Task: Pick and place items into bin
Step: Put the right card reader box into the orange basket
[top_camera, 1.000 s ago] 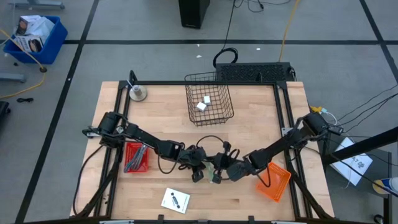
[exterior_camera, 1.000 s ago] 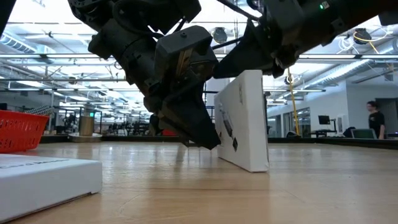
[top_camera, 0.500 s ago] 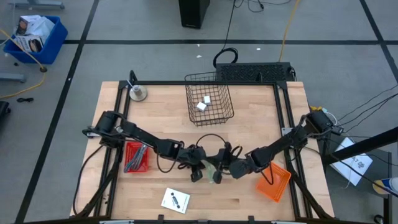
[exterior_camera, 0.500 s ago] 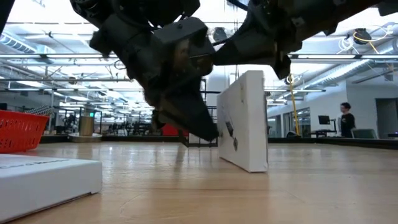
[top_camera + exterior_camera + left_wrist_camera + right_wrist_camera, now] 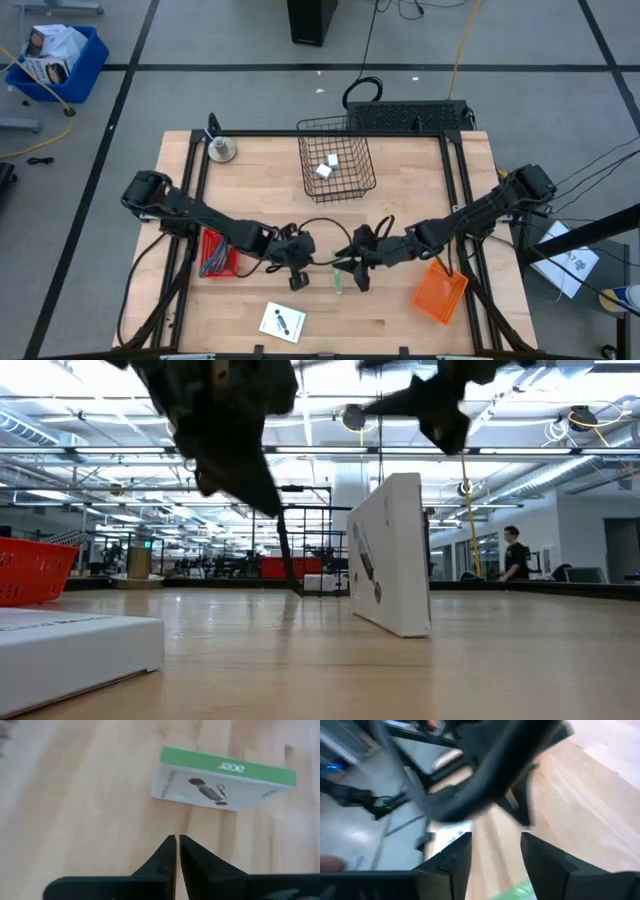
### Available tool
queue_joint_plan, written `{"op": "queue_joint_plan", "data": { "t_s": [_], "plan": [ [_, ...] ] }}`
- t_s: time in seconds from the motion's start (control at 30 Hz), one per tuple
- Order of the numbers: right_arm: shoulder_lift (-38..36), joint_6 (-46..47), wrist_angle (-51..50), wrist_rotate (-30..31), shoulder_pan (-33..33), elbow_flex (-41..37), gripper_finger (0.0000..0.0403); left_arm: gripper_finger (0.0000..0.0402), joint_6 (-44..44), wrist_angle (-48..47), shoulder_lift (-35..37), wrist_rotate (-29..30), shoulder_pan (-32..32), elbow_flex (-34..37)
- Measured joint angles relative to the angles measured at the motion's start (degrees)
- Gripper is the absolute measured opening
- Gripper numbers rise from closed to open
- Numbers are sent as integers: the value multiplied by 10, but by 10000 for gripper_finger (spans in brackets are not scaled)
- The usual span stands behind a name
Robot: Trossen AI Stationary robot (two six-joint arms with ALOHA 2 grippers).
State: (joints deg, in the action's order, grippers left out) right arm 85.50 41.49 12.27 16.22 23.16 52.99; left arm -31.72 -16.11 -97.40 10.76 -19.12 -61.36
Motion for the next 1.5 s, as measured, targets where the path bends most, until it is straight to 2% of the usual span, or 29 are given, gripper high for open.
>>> {"op": "queue_joint_plan", "data": {
  "t_s": [0.2, 0.33, 0.67, 0.87, 1.0, 1.17, 1.37, 1.5],
  "plan": [
    [-11, 8, 26, 1, 0, 0, 180, 28, 17, -15, 32, 46, -30, 0],
    [-8, 22, 72, 0, 0, 0, 180, 28, 16, -18, 34, 57, -44, 1],
    [-7, -29, 93, 2, -3, -1, 177, 28, 12, -13, 33, 63, -49, 0],
    [-6, 16, 20, -2, -17, -1, 215, 28, 14, -9, 33, 63, -50, 0],
    [-19, 34, -22, -62, -40, 17, 237, 28, 12, -9, 33, 63, -49, 0],
    [-10, 30, -196, -58, -48, 65, 228, 28, 14, -7, 33, 64, -49, 0],
    [-4, 39, -250, -58, -48, 120, 208, 28, 12, -21, 33, 64, -49, 0],
    [28, 47, -320, -63, -51, 165, 196, 28, 10, -24, 33, 64, -49, 0]
  ]
}}
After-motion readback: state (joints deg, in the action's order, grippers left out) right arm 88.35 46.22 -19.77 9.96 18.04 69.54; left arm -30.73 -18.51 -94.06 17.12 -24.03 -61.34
